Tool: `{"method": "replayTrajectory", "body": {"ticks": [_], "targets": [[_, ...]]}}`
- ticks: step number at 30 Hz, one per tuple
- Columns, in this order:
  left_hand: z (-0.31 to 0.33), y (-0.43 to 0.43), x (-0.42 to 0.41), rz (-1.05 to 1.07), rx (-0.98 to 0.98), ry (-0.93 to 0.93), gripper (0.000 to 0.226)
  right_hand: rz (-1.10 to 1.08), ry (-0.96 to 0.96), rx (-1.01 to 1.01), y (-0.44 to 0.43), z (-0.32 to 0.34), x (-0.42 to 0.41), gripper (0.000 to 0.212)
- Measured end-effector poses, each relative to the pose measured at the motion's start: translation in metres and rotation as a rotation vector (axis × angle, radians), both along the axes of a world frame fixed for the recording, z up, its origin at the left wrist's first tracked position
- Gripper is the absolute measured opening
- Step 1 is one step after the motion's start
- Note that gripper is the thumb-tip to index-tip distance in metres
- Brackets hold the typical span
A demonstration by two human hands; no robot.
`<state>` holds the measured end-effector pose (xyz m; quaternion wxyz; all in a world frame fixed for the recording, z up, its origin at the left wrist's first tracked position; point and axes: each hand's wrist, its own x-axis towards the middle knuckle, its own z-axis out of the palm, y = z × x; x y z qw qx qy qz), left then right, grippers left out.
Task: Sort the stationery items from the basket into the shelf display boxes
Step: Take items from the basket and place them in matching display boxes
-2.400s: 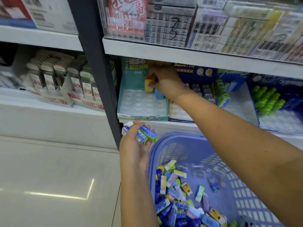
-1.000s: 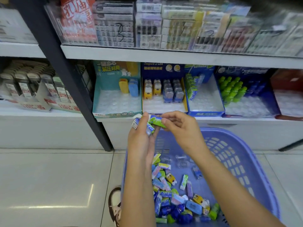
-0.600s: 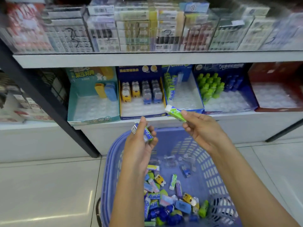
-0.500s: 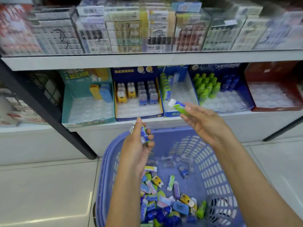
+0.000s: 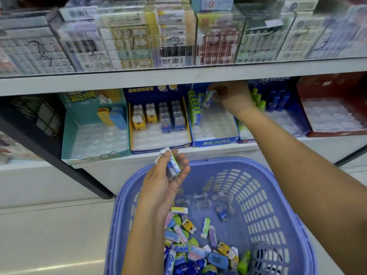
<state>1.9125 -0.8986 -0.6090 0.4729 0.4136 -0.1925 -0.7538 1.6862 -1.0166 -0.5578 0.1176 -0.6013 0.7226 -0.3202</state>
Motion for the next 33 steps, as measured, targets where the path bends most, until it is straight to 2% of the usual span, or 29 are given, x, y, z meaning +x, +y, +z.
{"method": "replayTrajectory", "body": {"ticks": [2,7,14,17,19,21,24,26,28,29,31,32,33], "targets": [[0.000,-0.002,0.001,0.016,0.013,0.013,0.025,0.056,-0.002,-0.008,-0.004,-0.003,0.001,0.033],[-0.003,-0.007,0.002,0.029,0.021,0.034,0.028,0.072,-0.187,-0.032,-0.013,-0.006,0.001,0.027],[-0.009,-0.007,0.005,0.022,0.032,0.065,0.025,0.140,0.010,0.046,-0.021,-0.014,0.004,0.024],[-0.009,-0.007,0.005,0.008,0.031,0.084,0.033,0.070,0.088,-0.004,-0.021,-0.020,0.008,0.024],[-0.007,-0.006,0.005,0.001,0.029,0.107,0.036,0.007,0.038,-0.055,-0.015,-0.025,0.011,0.022],[-0.006,-0.005,0.004,-0.010,0.038,0.142,0.028,-0.011,-0.013,-0.030,-0.014,-0.026,0.013,0.022],[-0.004,-0.002,0.004,-0.034,0.069,0.207,0.020,0.026,0.137,0.081,-0.012,-0.014,0.017,0.027],[-0.004,0.001,0.004,-0.055,0.062,0.227,0.023,0.019,0.195,0.054,0.002,-0.006,0.024,0.030],[-0.004,0.003,0.006,-0.069,0.033,0.243,0.025,-0.005,0.042,-0.048,0.029,-0.001,0.038,0.020],[-0.003,0.003,0.006,-0.072,0.016,0.240,0.026,-0.001,-0.139,-0.055,0.046,-0.001,0.047,0.011],[-0.003,0.004,0.006,-0.071,-0.018,0.207,0.027,0.093,-0.529,0.122,0.083,-0.002,0.067,0.005],[-0.003,0.004,0.006,-0.067,-0.037,0.200,0.027,0.158,-0.647,0.247,0.099,-0.005,0.078,0.008],[-0.003,0.005,0.005,-0.061,-0.057,0.208,0.028,0.210,-0.684,0.346,0.113,-0.009,0.087,0.016]]}}
